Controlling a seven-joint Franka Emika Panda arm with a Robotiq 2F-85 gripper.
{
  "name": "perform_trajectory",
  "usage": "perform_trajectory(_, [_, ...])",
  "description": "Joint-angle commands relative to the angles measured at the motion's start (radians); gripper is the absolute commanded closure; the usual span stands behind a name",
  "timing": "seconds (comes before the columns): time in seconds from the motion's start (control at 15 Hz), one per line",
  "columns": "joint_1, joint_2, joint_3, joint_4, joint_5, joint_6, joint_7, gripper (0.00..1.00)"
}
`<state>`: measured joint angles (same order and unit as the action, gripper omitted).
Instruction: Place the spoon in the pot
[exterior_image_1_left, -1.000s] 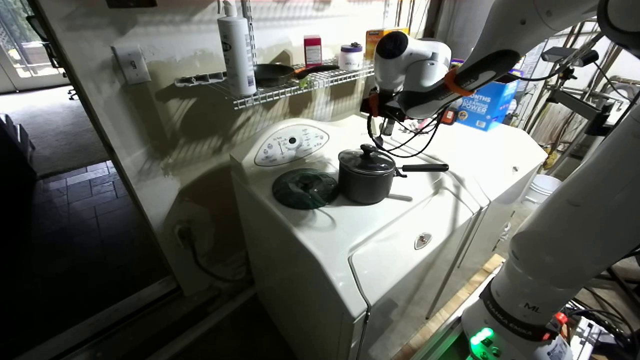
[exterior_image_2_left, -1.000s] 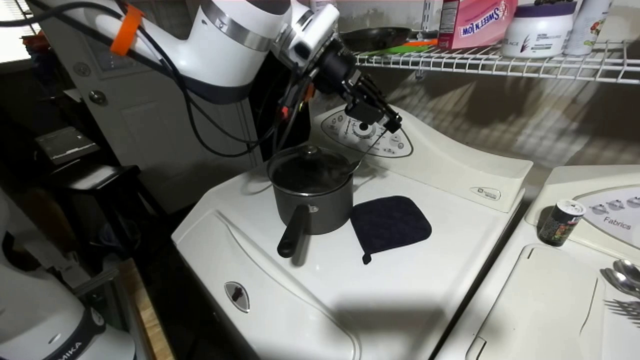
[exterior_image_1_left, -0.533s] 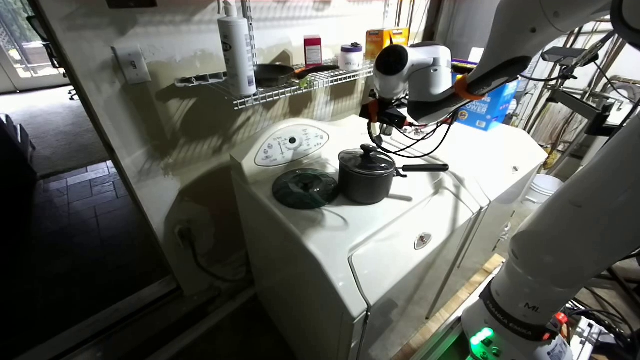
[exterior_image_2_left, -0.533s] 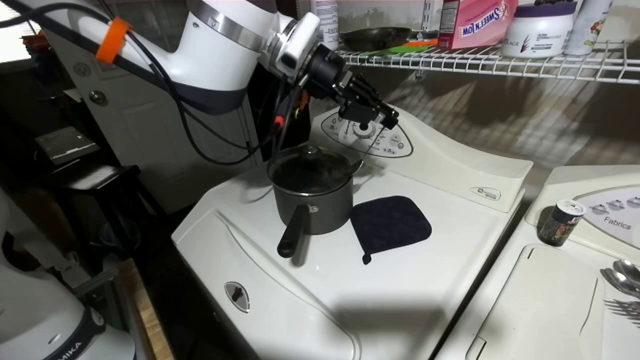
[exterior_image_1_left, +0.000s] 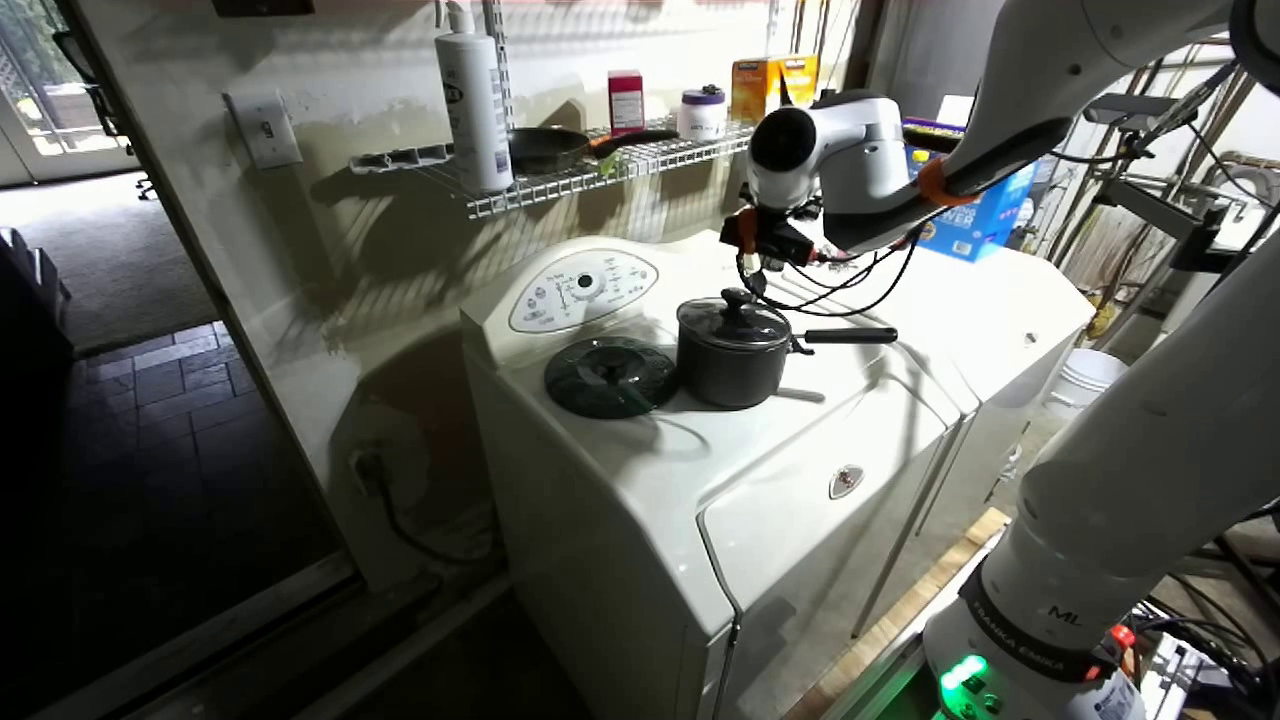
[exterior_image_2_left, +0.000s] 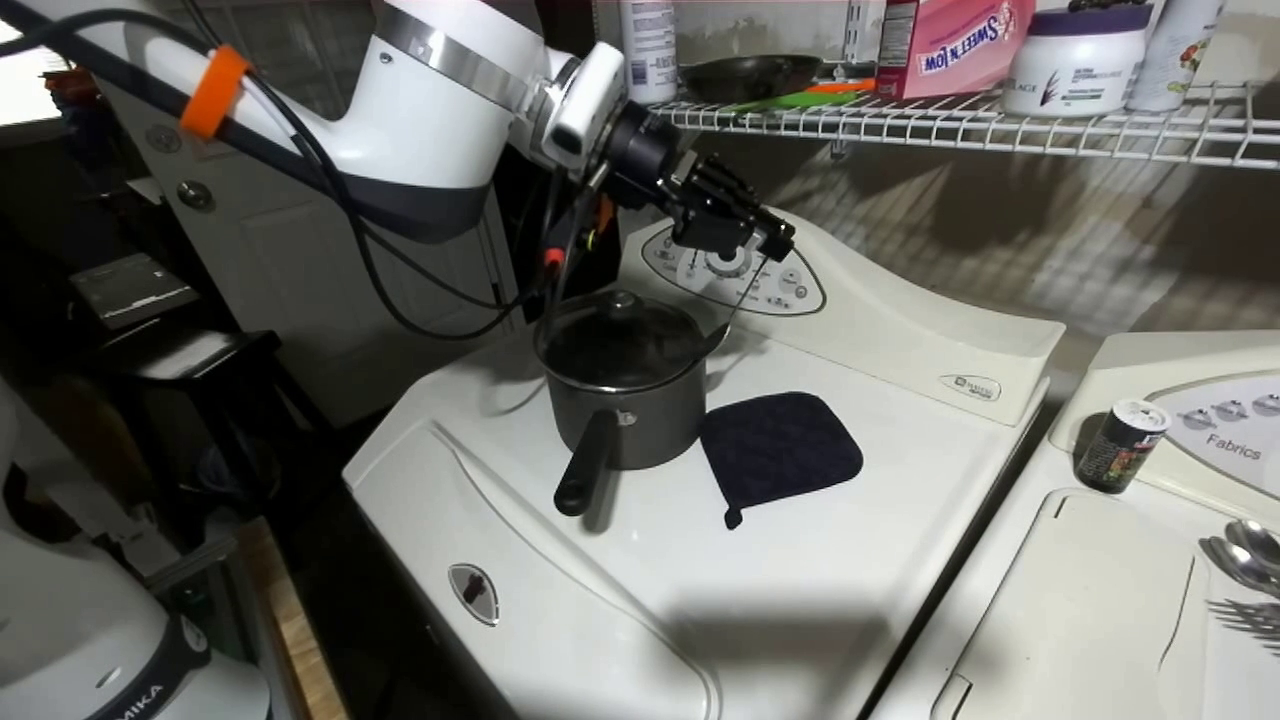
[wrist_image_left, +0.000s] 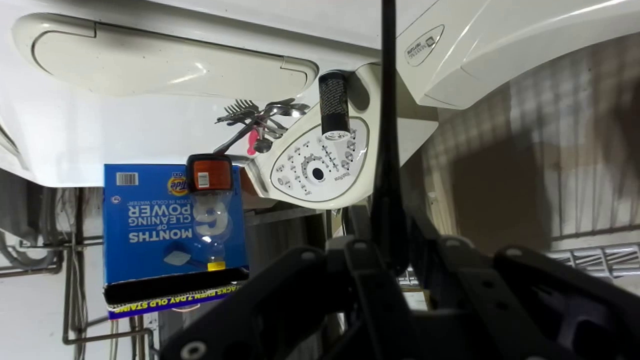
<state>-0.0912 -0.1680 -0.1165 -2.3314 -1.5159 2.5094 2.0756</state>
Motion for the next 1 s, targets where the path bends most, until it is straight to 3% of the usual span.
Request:
perform_trajectory(0.0, [0.002, -0.035, 0.014, -0.033, -0.075, -0.031, 0.085, 0.95])
perform_trajectory(0.93, [0.023, -0.050, 0.039, -0.067, -0.143, -0.108, 0.157, 0.95])
